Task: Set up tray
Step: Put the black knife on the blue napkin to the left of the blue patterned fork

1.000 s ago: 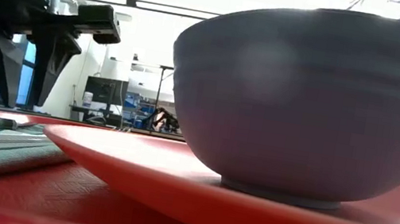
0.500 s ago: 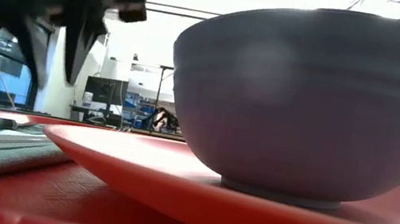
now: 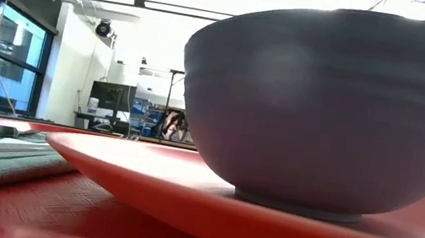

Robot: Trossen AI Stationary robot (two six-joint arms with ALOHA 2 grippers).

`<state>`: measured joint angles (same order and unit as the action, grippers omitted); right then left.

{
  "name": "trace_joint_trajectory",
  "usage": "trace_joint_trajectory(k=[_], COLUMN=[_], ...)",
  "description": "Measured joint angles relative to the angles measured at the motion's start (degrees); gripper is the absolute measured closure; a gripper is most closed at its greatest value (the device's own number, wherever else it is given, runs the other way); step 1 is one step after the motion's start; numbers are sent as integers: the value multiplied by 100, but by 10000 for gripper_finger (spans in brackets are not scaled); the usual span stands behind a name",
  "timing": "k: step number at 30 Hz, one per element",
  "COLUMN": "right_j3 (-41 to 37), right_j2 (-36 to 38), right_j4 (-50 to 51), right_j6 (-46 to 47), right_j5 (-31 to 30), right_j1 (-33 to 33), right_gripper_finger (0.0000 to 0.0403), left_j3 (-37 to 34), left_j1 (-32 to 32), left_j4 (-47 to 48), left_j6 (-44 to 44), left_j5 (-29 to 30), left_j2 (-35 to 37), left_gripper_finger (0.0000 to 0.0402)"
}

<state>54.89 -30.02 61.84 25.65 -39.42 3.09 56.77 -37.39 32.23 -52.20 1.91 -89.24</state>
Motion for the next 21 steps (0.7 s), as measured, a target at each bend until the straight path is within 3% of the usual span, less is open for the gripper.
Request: trace_joint_trajectory(k=[11,21], right_j3=[2,2], right_j2=[-33,-208], right_j4=[0,42], right_j6=[26,80], right_j5=[39,277], right_j1=[0,0], right_gripper_finger=[403,403], left_j3=[504,650], left_j1=[378,570], left_j4=[-481,-117], left_j6=[-181,-146], left_j5=[336,274], left_j2=[-1028,-1217], left_gripper_finger=[252,252])
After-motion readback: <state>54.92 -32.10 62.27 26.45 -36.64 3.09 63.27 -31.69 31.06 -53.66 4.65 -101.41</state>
